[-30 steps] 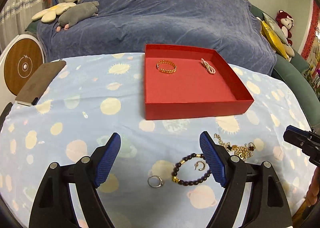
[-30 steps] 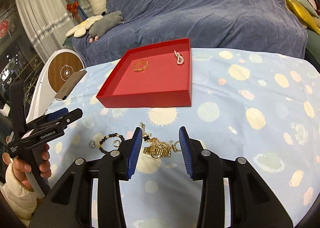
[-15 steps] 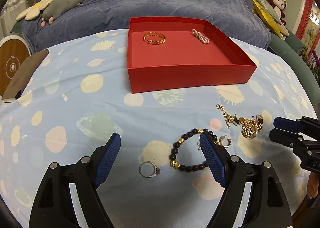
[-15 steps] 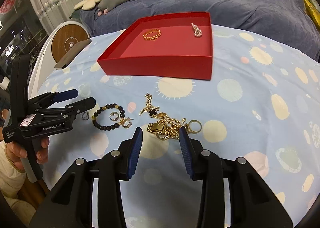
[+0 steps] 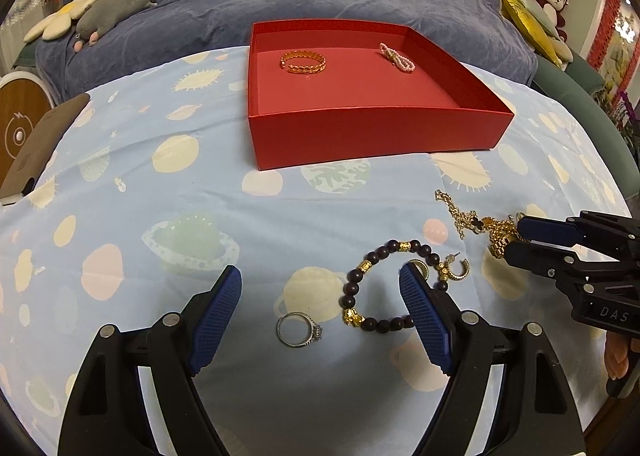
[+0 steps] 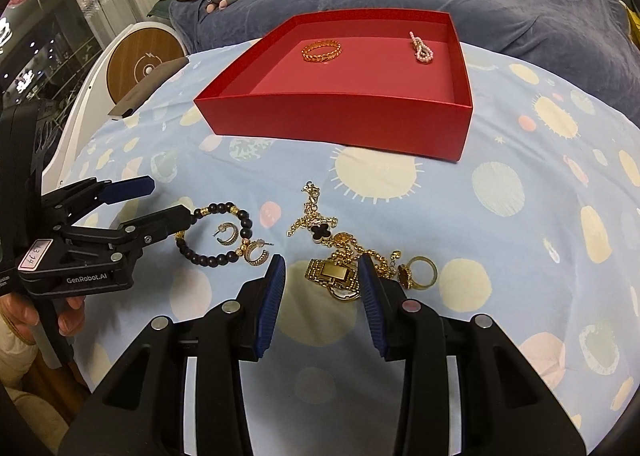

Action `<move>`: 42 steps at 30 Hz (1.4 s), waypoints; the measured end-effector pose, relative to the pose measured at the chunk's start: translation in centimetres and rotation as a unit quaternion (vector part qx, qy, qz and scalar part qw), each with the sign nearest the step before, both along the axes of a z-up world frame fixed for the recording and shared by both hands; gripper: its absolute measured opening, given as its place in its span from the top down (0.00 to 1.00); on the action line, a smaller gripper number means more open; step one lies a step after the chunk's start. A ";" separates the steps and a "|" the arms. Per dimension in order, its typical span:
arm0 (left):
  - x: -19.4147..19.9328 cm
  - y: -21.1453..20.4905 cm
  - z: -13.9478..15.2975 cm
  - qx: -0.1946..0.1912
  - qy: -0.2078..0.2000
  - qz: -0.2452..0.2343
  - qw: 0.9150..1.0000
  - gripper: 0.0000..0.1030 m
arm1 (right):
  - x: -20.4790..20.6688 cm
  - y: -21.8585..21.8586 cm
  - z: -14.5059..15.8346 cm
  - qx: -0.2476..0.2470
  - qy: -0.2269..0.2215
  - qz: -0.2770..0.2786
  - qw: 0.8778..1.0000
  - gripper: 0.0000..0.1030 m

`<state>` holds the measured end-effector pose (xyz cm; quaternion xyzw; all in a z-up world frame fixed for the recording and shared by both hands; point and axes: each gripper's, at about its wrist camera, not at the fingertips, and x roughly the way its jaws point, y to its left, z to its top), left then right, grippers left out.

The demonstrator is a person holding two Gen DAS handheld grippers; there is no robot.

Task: Organize jewelry
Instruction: 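Withdraw both grippers from the box back toward the remaining jewelry, then grasp the gold watch with the right gripper while the left gripper approaches the beaded bracelet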

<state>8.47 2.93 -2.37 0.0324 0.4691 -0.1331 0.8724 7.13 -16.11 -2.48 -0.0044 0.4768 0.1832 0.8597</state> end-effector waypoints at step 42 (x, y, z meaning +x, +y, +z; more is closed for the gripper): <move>-0.3 -2.7 -1.4 -0.001 -0.004 -0.067 0.998 0.90 | -1.0 -1.1 0.1 -0.010 0.036 0.003 0.999 0.79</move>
